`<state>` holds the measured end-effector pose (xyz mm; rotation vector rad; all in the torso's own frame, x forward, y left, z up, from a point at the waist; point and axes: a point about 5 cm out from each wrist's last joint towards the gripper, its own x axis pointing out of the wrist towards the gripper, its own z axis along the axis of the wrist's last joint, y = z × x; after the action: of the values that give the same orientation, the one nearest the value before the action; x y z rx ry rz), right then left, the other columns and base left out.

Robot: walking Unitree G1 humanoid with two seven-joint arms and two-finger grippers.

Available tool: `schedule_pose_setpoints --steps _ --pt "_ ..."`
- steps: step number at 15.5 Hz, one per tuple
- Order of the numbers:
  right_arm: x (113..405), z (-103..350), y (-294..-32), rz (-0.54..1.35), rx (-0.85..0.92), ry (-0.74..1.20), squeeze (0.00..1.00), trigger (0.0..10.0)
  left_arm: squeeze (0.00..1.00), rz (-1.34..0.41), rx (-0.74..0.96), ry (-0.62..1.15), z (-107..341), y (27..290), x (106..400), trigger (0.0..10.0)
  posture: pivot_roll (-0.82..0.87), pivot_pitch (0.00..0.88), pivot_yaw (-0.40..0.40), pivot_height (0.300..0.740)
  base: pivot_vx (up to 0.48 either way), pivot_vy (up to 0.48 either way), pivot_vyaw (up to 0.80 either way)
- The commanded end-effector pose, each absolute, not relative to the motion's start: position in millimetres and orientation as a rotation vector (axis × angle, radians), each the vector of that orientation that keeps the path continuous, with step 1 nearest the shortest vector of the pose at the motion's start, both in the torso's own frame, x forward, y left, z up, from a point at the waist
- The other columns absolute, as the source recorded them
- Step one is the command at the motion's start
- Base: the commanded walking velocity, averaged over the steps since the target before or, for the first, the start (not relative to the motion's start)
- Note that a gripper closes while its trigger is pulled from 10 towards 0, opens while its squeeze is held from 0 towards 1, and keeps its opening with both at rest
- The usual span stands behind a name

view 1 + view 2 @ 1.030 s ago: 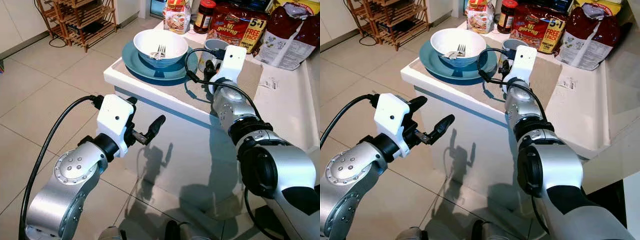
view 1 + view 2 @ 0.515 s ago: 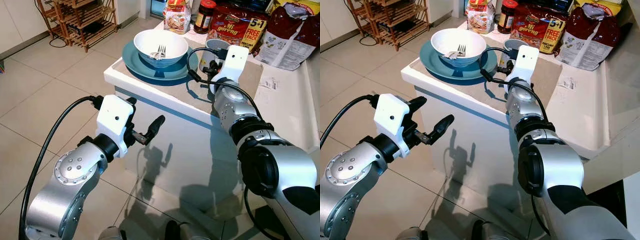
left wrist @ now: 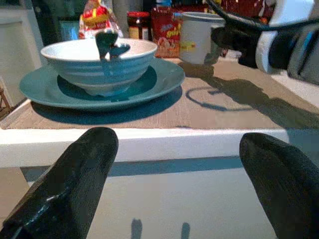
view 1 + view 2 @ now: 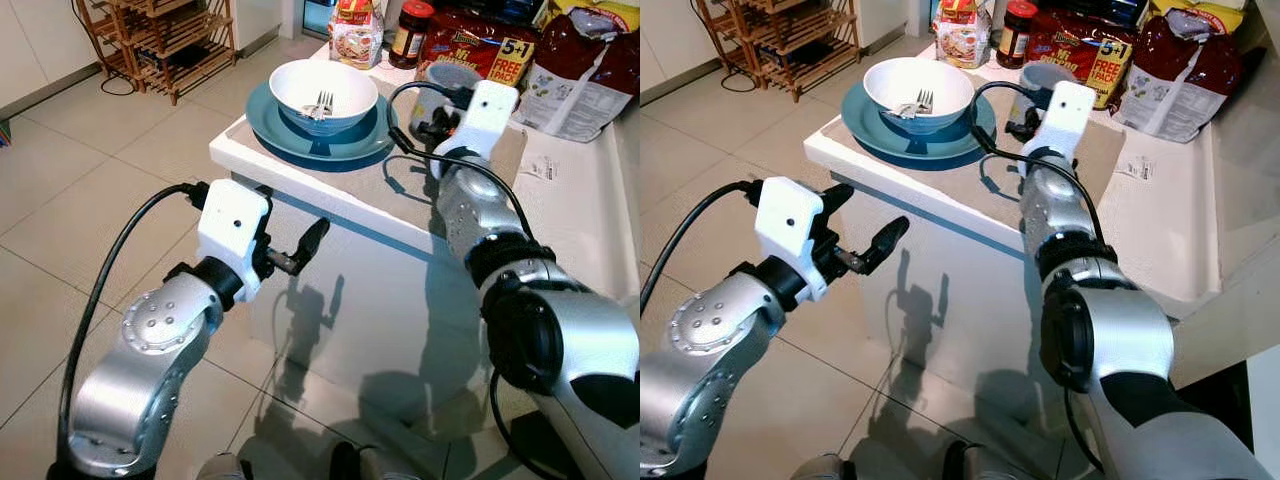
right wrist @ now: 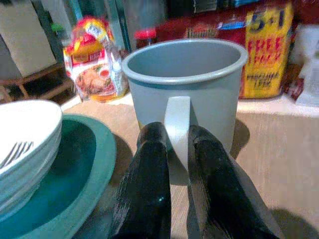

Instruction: Setting the table

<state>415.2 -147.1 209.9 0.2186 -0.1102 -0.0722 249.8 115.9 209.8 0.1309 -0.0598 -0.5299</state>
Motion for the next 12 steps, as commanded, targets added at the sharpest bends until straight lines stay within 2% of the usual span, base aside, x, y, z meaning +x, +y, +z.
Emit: schedule_pose_setpoints --steps 1,4,5,6,7,9,11,12 --pt "412.3 213.8 -156.9 -0.081 0.188 -0.181 0.0 0.0 0.0 -0.523 0.129 -0.08 211.5 113.4 249.8 10.0 0.11 0.066 -0.133 0.74 0.0 0.0 0.0" --pt "382.6 222.6 -152.2 0.05 0.13 -0.464 0.0 0.0 0.0 -0.359 0.114 -0.081 206.7 128.3 254.3 10.0 0.09 0.053 -0.126 0.74 0.0 0.0 0.0" --pt "359.8 225.1 -147.5 0.131 0.097 -0.549 0.0 0.0 0.0 -0.282 0.148 -0.081 201.9 136.4 256.0 10.0 0.07 0.055 -0.116 0.74 0.0 0.0 0.0" --pt "346.2 224.8 -146.3 0.16 0.074 -0.571 0.0 3.0 0.0 -0.249 0.164 -0.065 197.5 141.2 256.4 10.0 0.05 0.058 -0.109 0.74 0.0 0.0 0.0" --pt "319.8 220.7 -154.1 0.15 0.065 -0.569 0.0 10.0 0.0 -0.246 0.186 -0.052 191.3 145.4 254.5 10.0 0.03 0.054 -0.087 0.74 0.0 0.0 0.0" --pt "290.3 211.7 -165.5 0.125 0.047 -0.552 0.0 10.0 0.0 -0.276 0.181 -0.083 192.5 142.9 253.4 10.0 0.0 0.058 -0.066 0.74 0.0 0.0 0.0" --pt "274.0 204.5 -168.1 0.135 0.022 -0.532 0.0 10.0 0.0 -0.29 0.178 -0.108 195.0 139.8 254.3 10.0 -0.01 0.056 -0.053 0.74 0.0 0.0 0.0" --pt "254.7 195.6 -170.2 0.158 0.011 -0.458 0.0 10.0 0.0 -0.327 0.191 -0.134 196.6 132.8 253.9 10.0 0.0 0.066 -0.029 0.74 0.0 0.0 0.0"
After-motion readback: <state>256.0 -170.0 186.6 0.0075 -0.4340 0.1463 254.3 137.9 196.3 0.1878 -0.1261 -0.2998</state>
